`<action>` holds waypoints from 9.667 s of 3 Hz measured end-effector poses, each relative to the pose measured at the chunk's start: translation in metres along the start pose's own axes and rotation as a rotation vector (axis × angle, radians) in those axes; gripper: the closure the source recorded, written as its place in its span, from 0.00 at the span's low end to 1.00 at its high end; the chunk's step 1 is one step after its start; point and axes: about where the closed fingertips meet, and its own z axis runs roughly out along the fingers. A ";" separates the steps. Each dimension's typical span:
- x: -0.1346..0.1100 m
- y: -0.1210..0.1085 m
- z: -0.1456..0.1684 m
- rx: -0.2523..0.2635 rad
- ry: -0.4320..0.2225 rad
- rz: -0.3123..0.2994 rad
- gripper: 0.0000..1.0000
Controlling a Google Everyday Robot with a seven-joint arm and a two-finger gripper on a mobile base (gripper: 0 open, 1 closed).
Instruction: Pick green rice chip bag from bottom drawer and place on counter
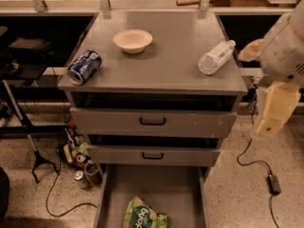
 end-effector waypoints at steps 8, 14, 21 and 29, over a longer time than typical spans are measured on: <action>-0.094 0.073 0.166 -0.135 -0.193 0.017 0.00; -0.085 0.187 0.473 -0.332 -0.439 0.267 0.00; -0.091 0.152 0.710 -0.214 -0.668 0.368 0.00; -0.073 0.164 0.815 -0.141 -0.440 0.186 0.00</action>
Offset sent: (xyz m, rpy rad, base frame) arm -0.0044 0.0054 -0.0131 -0.0226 0.0111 0.0873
